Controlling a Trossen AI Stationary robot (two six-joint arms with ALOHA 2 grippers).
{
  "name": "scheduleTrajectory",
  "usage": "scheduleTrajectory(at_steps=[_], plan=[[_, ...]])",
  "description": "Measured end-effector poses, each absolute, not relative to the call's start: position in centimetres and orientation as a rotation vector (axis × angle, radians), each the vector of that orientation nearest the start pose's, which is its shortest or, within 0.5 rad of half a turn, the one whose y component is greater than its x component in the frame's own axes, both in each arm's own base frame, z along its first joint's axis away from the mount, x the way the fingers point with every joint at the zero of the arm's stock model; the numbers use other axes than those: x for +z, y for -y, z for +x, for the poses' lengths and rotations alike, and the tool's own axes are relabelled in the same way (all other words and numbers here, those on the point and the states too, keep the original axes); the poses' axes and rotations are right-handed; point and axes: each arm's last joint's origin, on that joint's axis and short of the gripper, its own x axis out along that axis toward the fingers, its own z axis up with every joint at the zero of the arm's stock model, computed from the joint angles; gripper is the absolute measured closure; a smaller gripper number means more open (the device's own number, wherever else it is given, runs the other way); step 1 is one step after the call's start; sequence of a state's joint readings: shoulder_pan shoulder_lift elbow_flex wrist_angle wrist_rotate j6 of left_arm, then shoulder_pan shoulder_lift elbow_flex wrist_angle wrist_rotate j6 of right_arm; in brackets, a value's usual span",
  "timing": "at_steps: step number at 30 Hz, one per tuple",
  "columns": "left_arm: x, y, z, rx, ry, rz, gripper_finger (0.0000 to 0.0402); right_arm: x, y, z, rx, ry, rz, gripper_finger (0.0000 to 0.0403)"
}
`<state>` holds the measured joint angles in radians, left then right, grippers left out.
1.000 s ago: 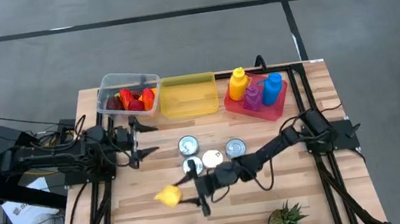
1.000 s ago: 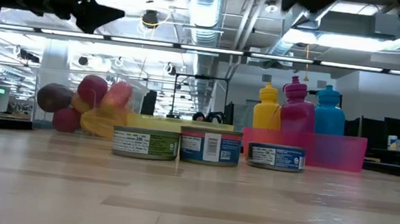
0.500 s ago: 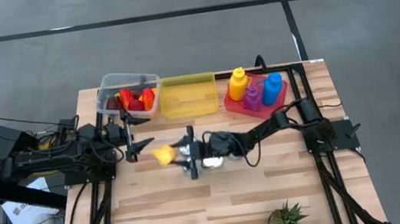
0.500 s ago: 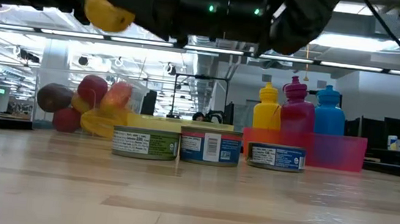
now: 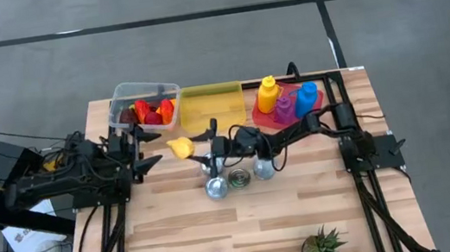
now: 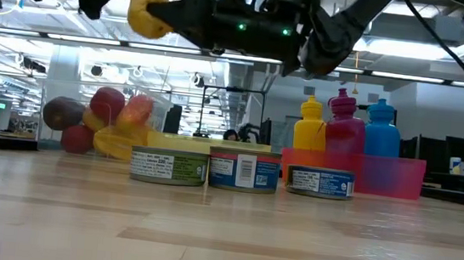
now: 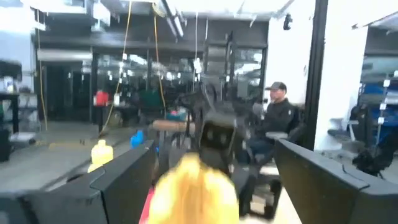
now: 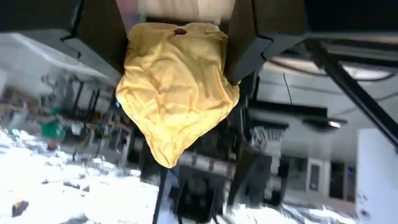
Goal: Pick & Place Food Item
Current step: Put the yellow pear into the transparent bin
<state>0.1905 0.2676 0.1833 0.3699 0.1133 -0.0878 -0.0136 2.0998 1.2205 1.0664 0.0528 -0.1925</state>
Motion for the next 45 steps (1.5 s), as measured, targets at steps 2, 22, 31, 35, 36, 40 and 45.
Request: scheduleTrajectory(at_steps=[2, 22, 31, 35, 36, 40, 45], plan=[[23.5, -1.9, 11.1, 0.083, 0.240, -0.055, 0.0083, 20.1, 1.4, 45.0, -0.068, 0.206, -0.191, 0.0190], [21.2, -3.7, 16.0, 0.158, 0.276, -0.072, 0.0101, 20.1, 2.9, 44.9, -0.010, 0.210, -0.198, 0.0191], [21.1, -3.8, 16.5, 0.166, 0.311, -0.030, 0.0205, 20.2, 3.0, 44.9, -0.017, 0.213, -0.196, 0.0190], [21.1, -3.8, 16.5, 0.174, 0.310, -0.018, 0.0233, 20.1, 3.3, 44.9, -0.019, 0.209, -0.194, 0.0190], [21.1, -3.8, 16.5, 0.175, 0.309, -0.016, 0.0233, 20.1, 3.3, 44.9, -0.019, 0.207, -0.192, 0.0190], [21.1, -3.8, 16.5, 0.175, 0.307, -0.015, 0.0234, 20.1, 3.6, 44.9, -0.021, 0.202, -0.193, 0.0183], [21.0, -3.8, 16.5, 0.175, 0.296, -0.017, 0.0235, 20.0, 3.7, 44.9, -0.017, 0.188, -0.153, 0.0143]])
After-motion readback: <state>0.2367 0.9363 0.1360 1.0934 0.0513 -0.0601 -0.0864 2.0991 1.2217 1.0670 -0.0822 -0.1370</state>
